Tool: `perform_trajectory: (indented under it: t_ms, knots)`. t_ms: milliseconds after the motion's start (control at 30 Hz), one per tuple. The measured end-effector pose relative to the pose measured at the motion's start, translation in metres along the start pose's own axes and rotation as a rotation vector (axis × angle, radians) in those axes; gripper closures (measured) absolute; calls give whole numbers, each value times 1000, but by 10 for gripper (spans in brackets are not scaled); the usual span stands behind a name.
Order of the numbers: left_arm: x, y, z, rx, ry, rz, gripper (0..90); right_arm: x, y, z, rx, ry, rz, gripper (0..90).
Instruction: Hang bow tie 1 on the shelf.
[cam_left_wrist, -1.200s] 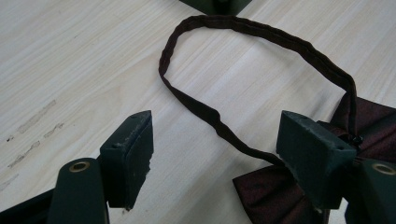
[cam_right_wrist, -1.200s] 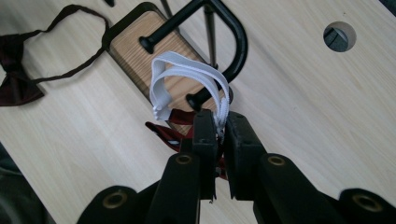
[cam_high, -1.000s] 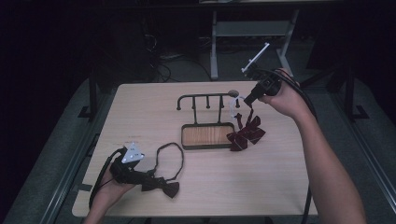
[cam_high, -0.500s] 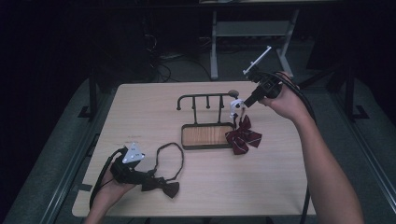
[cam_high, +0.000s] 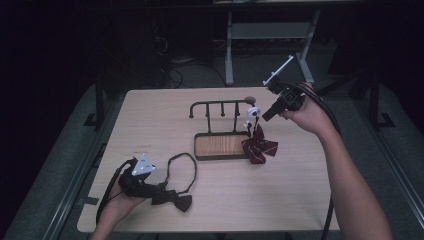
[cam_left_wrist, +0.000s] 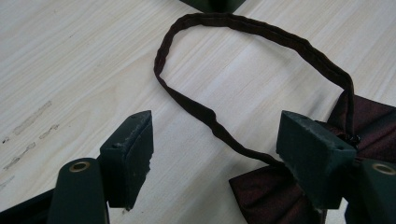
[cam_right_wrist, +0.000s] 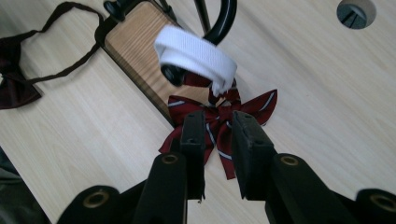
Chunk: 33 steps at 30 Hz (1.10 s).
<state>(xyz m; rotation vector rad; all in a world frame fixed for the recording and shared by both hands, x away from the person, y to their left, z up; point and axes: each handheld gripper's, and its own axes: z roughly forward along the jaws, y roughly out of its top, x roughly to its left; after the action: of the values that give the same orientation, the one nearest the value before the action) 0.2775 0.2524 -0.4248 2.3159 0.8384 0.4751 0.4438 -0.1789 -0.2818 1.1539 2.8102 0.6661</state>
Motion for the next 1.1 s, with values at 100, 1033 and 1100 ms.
perform_trajectory:
  t_ms: [100, 1033, 1100]
  knots:
    - [0, 0, 0, 9, 1, 4, 278, 0, -4, 2, -2, 10, 1, 723]
    - [-1, 0, 2, 19, 0, 14, 278, -1, -42, 19, -12, 52, 19, 597]
    - [-1, 0, 2, 19, -1, 11, 278, -2, -45, 20, -12, 61, 21, 593]
